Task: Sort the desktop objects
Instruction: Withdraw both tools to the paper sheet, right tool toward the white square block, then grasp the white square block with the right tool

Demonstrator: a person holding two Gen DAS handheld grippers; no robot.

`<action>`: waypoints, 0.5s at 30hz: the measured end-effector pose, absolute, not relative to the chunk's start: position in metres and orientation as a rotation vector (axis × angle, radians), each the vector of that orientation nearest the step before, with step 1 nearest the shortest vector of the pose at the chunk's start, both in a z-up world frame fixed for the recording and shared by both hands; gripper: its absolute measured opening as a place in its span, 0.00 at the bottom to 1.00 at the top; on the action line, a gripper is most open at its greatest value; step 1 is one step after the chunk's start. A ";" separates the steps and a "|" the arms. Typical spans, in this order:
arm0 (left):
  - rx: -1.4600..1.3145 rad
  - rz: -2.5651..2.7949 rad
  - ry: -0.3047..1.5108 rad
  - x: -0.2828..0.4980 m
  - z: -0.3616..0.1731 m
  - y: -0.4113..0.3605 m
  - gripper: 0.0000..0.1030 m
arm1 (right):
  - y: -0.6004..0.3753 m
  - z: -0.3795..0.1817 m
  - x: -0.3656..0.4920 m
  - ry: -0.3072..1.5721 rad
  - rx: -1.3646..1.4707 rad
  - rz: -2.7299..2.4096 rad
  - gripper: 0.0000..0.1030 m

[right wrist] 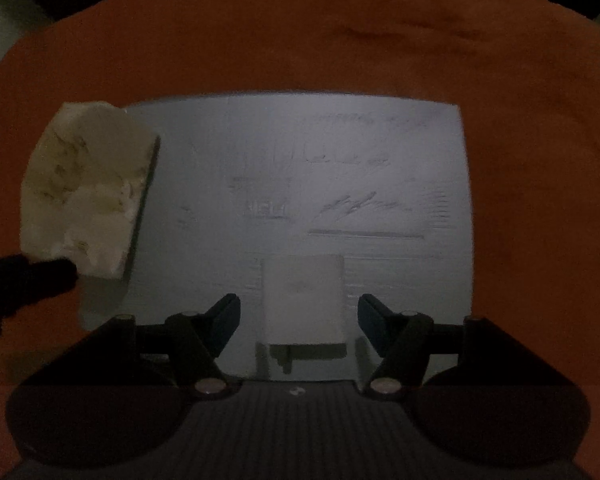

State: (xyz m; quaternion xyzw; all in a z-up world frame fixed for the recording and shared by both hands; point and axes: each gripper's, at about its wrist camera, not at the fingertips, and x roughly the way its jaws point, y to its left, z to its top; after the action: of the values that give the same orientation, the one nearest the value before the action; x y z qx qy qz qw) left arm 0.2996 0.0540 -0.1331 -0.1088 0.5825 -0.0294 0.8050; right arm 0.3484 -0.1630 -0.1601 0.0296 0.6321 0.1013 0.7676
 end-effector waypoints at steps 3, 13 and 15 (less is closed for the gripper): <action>-0.229 -0.102 1.260 0.295 -0.139 0.043 0.91 | -0.156 -0.174 0.353 1.389 0.045 0.221 0.67; -0.221 -0.121 1.283 0.284 -0.145 0.040 0.91 | -0.147 -0.203 0.349 1.406 -0.047 0.193 0.58; -0.221 -0.121 1.286 0.285 -0.146 0.039 0.91 | -0.145 -0.205 0.347 1.404 -0.053 0.187 0.58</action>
State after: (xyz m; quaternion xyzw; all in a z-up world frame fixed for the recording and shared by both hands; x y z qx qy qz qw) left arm 0.2849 0.0394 -0.1456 -0.1027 0.5981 -0.0563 0.7928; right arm 0.3475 -0.1453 -0.2047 -0.0242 0.6446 0.0858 0.7593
